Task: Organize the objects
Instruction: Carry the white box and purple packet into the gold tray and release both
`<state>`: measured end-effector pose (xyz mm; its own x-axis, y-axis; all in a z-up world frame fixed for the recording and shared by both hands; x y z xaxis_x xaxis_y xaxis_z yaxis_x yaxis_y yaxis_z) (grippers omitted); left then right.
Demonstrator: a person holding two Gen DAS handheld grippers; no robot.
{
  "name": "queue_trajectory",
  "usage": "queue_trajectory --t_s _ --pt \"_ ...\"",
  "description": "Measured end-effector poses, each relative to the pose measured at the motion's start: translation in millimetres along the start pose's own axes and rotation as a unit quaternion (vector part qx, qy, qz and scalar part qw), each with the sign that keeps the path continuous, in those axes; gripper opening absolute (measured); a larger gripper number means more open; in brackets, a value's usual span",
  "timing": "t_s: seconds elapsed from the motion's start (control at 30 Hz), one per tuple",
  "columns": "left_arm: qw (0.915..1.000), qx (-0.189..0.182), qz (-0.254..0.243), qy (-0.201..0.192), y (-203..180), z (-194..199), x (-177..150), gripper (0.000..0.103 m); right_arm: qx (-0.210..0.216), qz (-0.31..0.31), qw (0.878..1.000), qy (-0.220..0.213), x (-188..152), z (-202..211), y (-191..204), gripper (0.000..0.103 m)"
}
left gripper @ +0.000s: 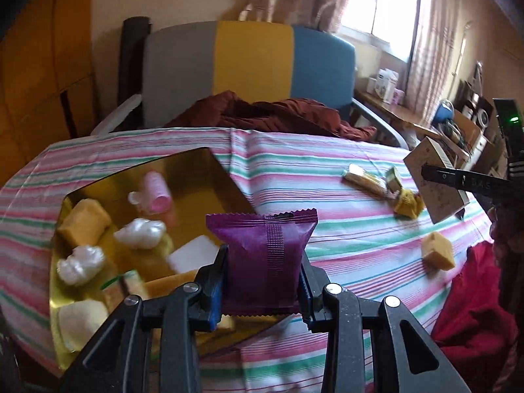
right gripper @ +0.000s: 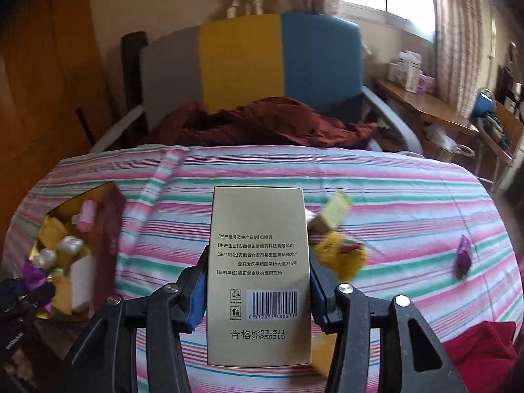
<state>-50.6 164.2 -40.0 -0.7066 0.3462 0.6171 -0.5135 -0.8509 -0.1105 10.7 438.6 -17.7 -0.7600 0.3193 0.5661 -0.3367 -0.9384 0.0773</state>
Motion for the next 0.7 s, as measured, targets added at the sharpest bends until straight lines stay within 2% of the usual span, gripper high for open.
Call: queue_trajectory --t_s 0.2,0.43,0.6,0.7 --pt "0.9987 0.017 0.049 -0.003 46 10 -11 0.037 0.066 0.046 0.997 0.015 2 -3 79 0.051" --pt "0.993 0.038 0.112 0.0 102 19 -30 0.037 0.128 0.108 0.984 0.054 -2 -25 167 0.051" --pt "0.9889 0.046 0.141 0.002 129 20 -42 0.037 0.146 0.126 0.977 0.09 2 -54 209 0.051" --pt "0.9877 0.045 0.149 0.005 137 19 -45 0.037 0.144 0.128 0.977 0.094 14 -68 229 0.051"
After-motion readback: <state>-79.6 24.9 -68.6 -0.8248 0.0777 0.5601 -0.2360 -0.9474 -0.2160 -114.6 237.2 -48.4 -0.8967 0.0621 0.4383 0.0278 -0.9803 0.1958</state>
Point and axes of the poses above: each gripper's, at about its wrist camera, not at the fingertips, and z roughly against the way its jaws point, y to its left, x to its top, the point moved 4 cm from there along -z, roughly the way its jaws point, and after that the axes turned 8 degrees about y, right-handed, at the moved point
